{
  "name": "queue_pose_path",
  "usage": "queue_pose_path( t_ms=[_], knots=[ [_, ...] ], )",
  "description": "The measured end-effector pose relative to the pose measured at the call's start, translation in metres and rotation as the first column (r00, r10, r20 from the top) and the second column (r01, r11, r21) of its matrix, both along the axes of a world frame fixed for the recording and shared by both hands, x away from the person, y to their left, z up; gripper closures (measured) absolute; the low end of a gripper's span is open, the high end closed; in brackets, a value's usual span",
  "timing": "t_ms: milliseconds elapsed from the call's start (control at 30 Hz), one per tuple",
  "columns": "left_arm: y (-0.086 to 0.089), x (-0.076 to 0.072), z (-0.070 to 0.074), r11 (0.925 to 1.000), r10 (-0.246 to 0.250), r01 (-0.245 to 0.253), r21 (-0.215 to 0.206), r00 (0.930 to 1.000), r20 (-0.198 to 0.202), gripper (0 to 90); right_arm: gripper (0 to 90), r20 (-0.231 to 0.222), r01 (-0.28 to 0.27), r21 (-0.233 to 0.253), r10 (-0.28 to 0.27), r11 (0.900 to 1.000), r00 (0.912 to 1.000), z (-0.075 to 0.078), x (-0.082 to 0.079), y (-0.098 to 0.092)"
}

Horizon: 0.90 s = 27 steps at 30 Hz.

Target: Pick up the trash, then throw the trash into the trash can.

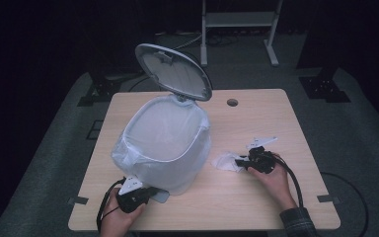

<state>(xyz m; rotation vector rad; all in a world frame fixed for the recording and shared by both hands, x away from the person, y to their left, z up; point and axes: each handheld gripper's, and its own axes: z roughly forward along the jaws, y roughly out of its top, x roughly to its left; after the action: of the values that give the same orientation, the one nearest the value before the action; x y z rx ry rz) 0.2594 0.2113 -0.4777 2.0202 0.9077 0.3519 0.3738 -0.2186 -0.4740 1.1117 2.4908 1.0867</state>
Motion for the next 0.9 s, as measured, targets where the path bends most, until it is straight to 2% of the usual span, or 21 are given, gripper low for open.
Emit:
queue_pose_path(
  t_ms=[300, 333, 900],
  knots=[
    [0.0, 0.0, 0.0, 1.0, 0.0, 0.0, 0.001, 1.0, -0.001, 89.5, 75.7, -0.004, 0.004, 0.028, -0.004, 1.0, 1.0, 0.005, -0.002, -0.005],
    [0.0, 0.0, 0.0, 1.0, 0.0, 0.0, 0.004, 1.0, 0.002, 89.5, 75.7, 0.007, 0.0, 0.035, -0.001, 0.999, 1.0, 0.007, -0.003, -0.007],
    [0.0, 0.001, 0.0, 1.0, -0.001, 0.001, 0.004, 1.0, 0.0, 89.5, 75.7, 0.024, -0.021, 0.097, 0.019, 0.995, 0.9995, 0.023, -0.01, -0.014]
  ],
)
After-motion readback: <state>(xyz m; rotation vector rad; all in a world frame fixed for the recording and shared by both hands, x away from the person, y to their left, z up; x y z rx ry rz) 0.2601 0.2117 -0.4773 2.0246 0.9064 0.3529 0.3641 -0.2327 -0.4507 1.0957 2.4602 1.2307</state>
